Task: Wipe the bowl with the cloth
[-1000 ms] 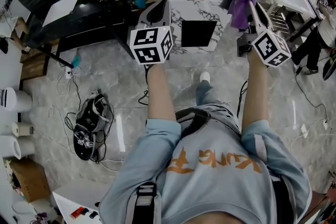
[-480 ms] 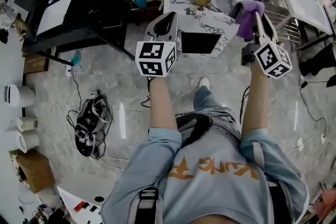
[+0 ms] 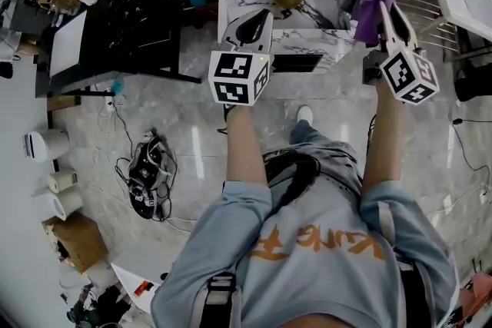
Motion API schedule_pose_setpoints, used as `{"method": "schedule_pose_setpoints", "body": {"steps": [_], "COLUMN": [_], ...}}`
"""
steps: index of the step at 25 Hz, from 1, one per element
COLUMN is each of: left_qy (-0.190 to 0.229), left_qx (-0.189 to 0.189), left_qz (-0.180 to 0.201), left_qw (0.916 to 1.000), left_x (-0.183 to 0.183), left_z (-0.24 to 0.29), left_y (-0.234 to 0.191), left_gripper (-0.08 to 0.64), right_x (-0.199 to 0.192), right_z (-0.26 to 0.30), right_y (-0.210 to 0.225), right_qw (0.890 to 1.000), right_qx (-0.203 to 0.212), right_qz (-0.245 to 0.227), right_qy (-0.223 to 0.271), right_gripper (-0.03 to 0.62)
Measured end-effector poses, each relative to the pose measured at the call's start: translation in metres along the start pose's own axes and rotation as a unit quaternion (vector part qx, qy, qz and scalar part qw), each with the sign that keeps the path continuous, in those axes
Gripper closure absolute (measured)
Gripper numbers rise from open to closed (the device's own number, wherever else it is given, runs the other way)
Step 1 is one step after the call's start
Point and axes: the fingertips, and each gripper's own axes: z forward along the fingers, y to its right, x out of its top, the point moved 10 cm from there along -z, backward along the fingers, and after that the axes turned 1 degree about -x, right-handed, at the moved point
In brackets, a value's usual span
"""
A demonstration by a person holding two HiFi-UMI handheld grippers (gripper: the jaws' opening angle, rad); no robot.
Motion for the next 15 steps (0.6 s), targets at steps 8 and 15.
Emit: {"method": "schedule_pose_setpoints", "body": {"steps": [8, 15], "left_qy": [-0.059, -0.085], "left_qx": [-0.004, -0.024], "left_qz": [0.051, 0.046], "left_qw": [0.9969, 0.9950], "left_x": [0.005, -0.006], "left_z": [0.049, 0.089], "left_y": [-0.009, -0.035], "left_gripper": [0.535, 0.536], "right_x": [-0.012, -0.026], "right_z": [0.048, 0.073], "right_y": [0.025, 0.027], "right_qw": [1.000, 0.999], "right_qx": [0.002, -0.011], "right_qz": [0.028, -0.001], "right_qy": [-0.009, -0.040], "right_gripper": [0.488, 0.488]}}
